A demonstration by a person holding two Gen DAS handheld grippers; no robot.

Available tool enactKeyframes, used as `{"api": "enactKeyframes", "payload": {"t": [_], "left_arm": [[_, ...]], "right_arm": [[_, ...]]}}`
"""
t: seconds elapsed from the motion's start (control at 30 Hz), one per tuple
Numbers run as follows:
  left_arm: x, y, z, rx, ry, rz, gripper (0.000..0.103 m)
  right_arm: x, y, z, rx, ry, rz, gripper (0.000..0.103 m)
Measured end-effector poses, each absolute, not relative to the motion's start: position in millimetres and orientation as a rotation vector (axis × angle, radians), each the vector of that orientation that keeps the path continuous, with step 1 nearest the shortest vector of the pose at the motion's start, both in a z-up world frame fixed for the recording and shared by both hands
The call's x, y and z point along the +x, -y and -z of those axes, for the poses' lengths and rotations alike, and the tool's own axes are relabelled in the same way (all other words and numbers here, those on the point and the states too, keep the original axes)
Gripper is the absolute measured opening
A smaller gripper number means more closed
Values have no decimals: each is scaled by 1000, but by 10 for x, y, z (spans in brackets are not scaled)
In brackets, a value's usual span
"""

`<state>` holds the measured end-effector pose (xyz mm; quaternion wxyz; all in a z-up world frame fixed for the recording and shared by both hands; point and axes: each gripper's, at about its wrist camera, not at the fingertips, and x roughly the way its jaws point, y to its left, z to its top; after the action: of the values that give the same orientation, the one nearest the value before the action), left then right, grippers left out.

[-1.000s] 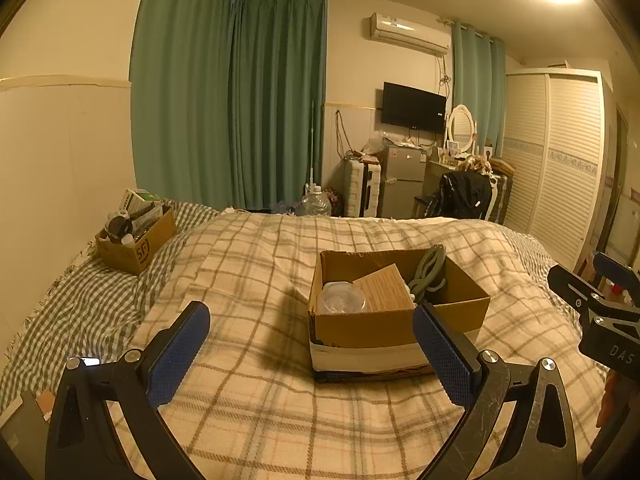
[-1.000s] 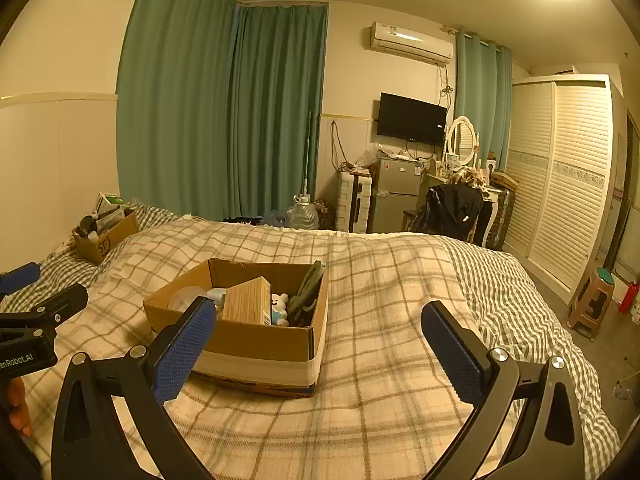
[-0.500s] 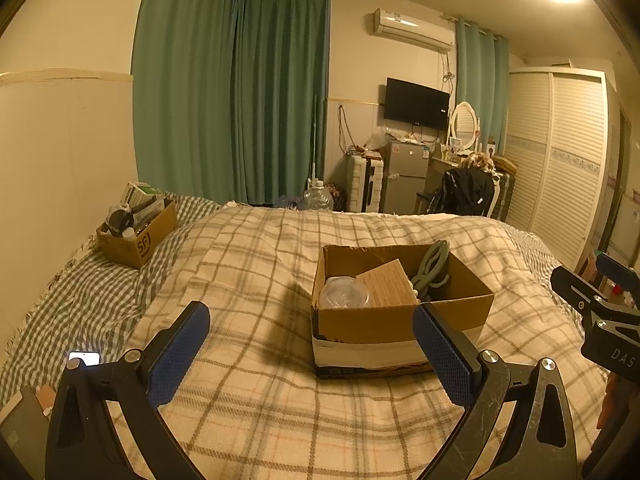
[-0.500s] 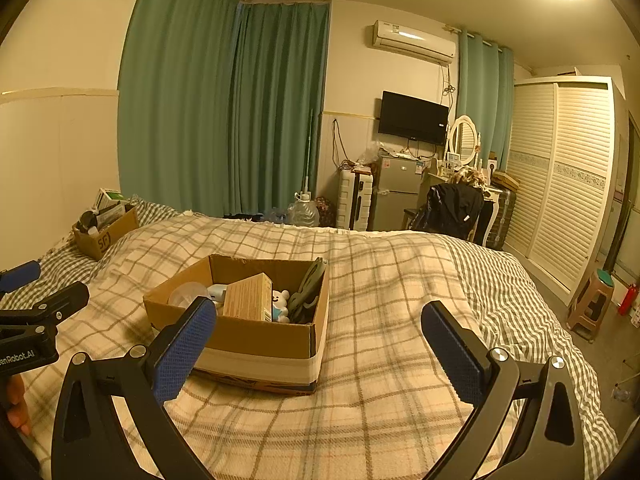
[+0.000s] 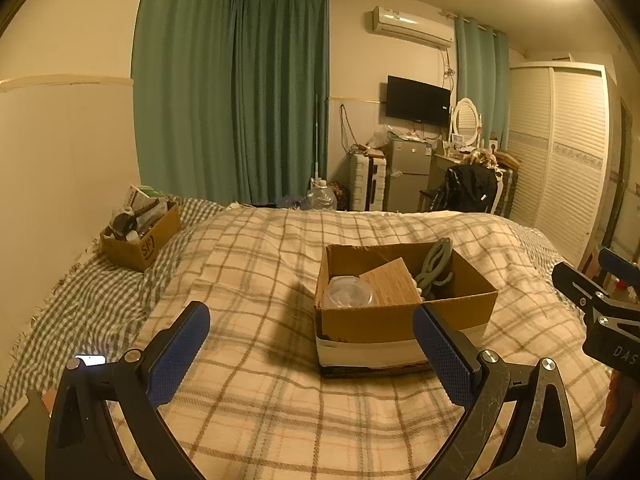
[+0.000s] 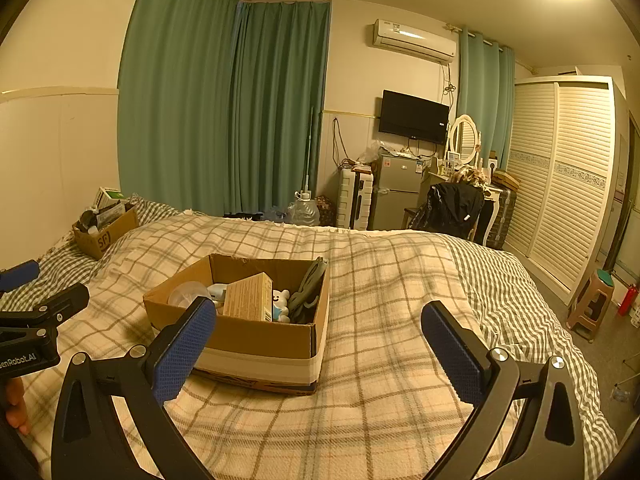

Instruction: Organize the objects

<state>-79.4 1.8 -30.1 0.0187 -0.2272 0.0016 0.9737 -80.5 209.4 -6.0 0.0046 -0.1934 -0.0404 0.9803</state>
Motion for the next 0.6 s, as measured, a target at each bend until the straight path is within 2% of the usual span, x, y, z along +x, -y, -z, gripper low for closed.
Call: {"api": "enactKeyframes", "payload": {"t": [0.6], "left_arm": [[-814, -1, 338, -749, 26, -3035, 103]], "right_arm": [[-814, -2085, 99, -624, 138, -3065, 103]]}}
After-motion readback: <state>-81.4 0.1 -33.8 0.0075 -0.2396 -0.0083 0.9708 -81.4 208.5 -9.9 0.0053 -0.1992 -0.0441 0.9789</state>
